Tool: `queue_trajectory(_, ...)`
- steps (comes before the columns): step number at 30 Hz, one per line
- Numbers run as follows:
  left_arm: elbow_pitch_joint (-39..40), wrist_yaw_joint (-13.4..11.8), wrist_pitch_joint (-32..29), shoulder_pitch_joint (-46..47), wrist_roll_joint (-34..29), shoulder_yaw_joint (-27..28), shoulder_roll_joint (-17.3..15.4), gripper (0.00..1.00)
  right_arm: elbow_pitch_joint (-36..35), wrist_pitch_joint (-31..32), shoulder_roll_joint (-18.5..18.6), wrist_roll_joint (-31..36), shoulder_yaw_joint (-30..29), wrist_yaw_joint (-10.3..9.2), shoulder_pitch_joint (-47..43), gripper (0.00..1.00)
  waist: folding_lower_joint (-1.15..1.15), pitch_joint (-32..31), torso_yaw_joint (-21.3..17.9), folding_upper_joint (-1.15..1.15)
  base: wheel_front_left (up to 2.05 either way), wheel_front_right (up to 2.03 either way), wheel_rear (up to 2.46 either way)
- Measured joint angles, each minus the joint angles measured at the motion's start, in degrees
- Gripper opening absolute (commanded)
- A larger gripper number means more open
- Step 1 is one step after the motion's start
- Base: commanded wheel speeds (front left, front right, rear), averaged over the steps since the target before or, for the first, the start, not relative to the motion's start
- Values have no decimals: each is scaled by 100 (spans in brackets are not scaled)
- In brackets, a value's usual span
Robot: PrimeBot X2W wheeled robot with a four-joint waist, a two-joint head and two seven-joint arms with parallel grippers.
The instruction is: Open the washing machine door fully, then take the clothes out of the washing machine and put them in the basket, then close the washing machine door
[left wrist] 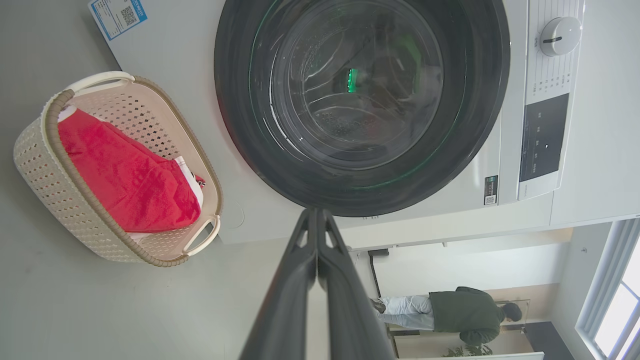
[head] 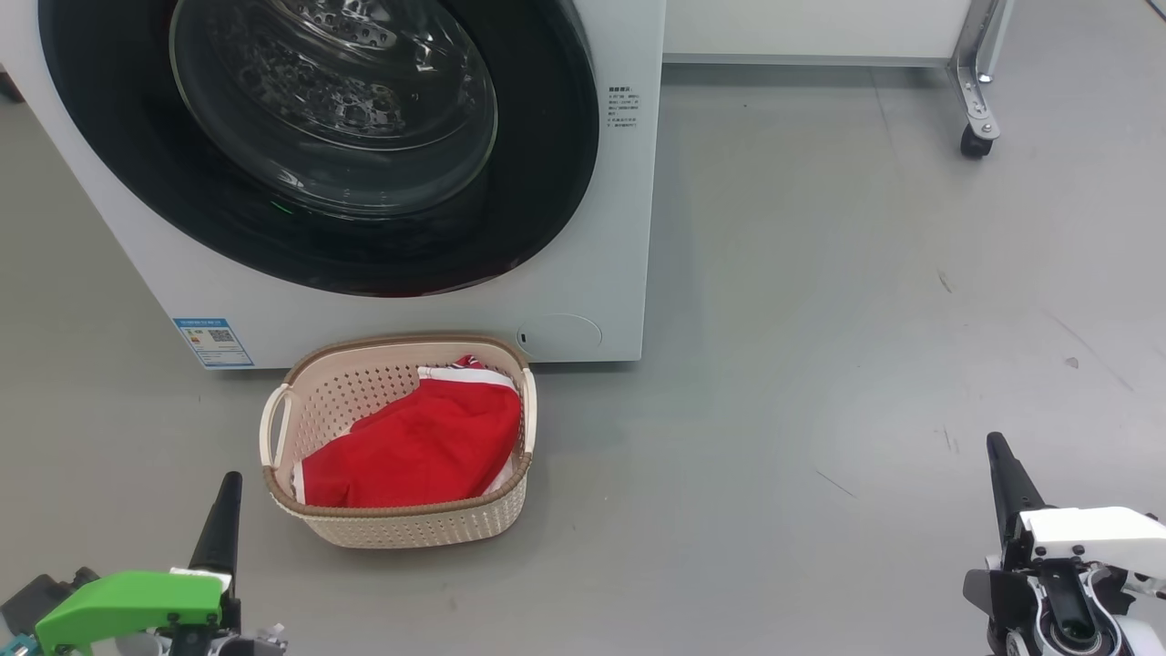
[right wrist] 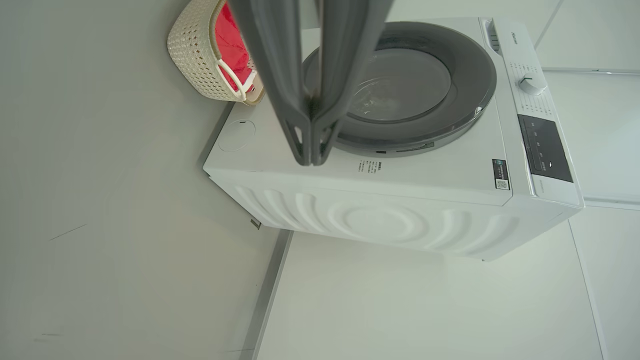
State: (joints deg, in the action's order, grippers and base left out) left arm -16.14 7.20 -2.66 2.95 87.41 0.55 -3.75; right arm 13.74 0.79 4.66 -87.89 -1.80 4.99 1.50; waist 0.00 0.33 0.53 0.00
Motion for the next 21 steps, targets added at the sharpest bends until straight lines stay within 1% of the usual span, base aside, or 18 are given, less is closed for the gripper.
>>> queue_trajectory(10, 11, 0, -183, 8, 544, 156, 11, 0, 109, 170, 37, -744, -118, 148, 104, 0, 0, -15, -51, 0, 0, 0, 0)
queue_trajectory(21, 18, 0, -183, 11, 553, 172, 15, 0, 145, 178, 38, -766, -130, 149, 147, 0, 0, -16, -52, 0, 0, 0, 0)
